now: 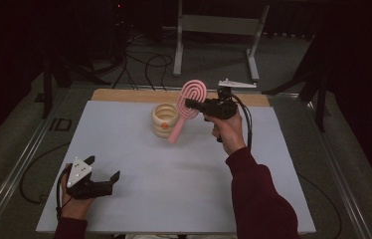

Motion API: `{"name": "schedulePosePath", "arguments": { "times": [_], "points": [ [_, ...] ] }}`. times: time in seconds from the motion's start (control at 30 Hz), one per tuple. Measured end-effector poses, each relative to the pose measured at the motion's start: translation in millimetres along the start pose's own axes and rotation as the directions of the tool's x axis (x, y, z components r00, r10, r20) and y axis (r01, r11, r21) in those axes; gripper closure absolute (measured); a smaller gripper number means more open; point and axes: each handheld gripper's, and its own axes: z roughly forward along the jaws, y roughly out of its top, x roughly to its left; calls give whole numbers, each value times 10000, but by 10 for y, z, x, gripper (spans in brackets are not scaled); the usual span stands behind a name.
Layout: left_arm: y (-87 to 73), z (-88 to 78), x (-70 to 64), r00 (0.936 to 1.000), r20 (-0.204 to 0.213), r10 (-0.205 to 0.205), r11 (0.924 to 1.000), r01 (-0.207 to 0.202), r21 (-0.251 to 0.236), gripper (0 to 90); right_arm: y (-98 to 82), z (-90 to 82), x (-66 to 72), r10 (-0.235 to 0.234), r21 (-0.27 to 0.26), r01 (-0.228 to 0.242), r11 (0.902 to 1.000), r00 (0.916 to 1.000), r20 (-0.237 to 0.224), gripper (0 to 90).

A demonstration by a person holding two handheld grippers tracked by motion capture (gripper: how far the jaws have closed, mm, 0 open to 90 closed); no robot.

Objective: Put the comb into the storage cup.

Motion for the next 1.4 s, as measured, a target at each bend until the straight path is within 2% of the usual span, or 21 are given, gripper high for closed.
{"name": "schedulePosePath", "arguments": {
  "times": [0.47,1.4],
  "points": [
    [2,-6,-1,10000,19,-9,10000,9,-40,0,106,15,-15,5,-64,-4,10000,9999,125,641],
    [0,-30,10,10000,-37,-65,9999,65,-109,0,339,94,-105,303,-723,-263,9970,9980,547,641]
  ]
}}
